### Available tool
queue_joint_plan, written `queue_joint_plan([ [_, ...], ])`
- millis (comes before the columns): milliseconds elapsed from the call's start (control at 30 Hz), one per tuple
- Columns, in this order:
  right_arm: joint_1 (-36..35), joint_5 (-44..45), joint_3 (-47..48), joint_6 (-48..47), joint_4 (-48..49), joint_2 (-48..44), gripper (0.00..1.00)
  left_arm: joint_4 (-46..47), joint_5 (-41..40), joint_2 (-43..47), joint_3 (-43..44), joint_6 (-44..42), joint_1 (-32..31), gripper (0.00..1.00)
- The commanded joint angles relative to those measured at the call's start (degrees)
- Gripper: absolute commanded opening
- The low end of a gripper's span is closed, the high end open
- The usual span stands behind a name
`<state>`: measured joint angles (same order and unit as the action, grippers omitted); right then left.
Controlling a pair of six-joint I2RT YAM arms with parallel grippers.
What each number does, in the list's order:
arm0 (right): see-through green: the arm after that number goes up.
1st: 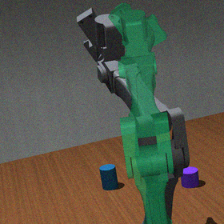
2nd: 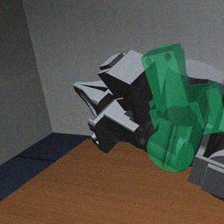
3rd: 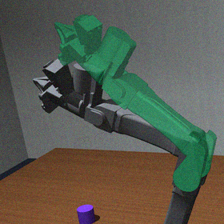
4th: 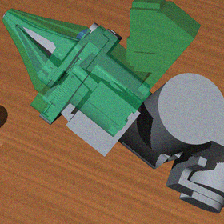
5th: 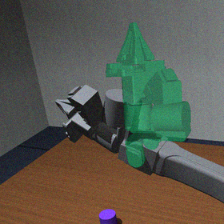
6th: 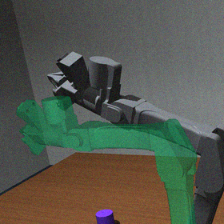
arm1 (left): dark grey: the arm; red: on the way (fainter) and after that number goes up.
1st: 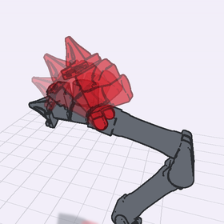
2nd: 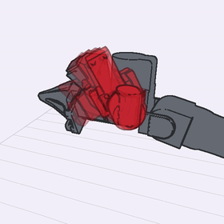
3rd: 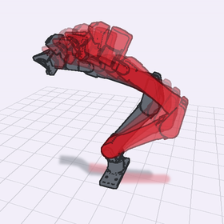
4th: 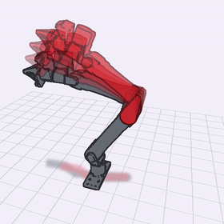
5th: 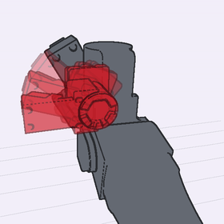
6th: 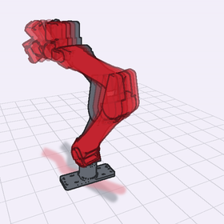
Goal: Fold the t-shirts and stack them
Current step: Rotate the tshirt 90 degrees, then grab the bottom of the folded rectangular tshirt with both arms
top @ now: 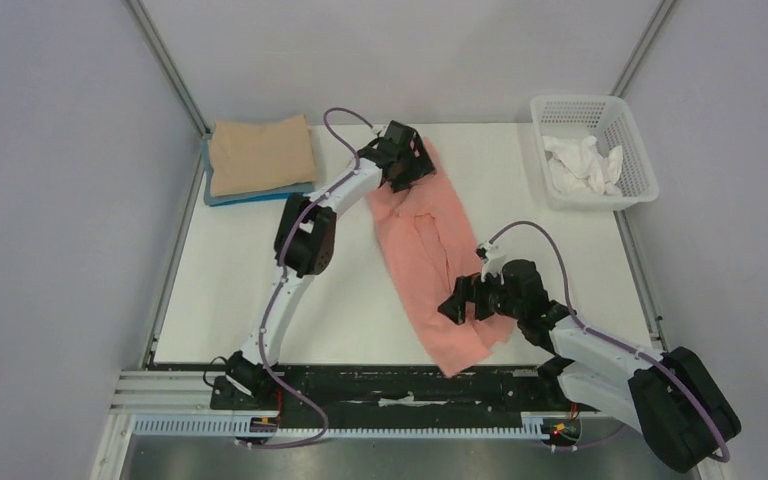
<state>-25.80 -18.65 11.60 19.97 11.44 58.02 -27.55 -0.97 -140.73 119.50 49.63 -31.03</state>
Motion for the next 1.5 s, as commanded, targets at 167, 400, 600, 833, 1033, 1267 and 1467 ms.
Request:
queue_joint_plan([
  [167,-14.25,-9.92,-0.69,-2.83,-2.94,7.53,0.98,19.54,12.68,-24.21,21.48,20.28,3.11,0.86],
  [400,-15.59,-6.84,-0.37,-3.61,-5.12,5.66,0.98,15.56,5.71,-23.74,22.07,19.15,3.86,0.86],
  [600,-15.52,3.51,2.77,0.88,-6.74,-1.43,0.98,8.88,-1.43,-20.08,22.11,16.16,4.72,0.86],
  [833,-15.52,11.82,5.77,9.16,-4.07,-11.82,0.98,7.14,-1.34,-11.48,25.08,8.9,5.85,0.86],
  [1033,-15.4,22.2,9.4,11.77,-9.36,-14.87,0.98,2.47,5.82,7.56,19.3,-2.67,3.45,0.86],
  [1267,-15.39,29.47,10.88,9.51,-26.19,-16.4,0.98,-0.51,-5.91,46.16,-31.18,-10.23,-6.02,0.86],
  [1467,-15.4,21.4,7.86,7.91,-28.57,-20.04,0.98,7.7,-9.62,71.08,-68.48,-0.45,-17.98,0.86],
])
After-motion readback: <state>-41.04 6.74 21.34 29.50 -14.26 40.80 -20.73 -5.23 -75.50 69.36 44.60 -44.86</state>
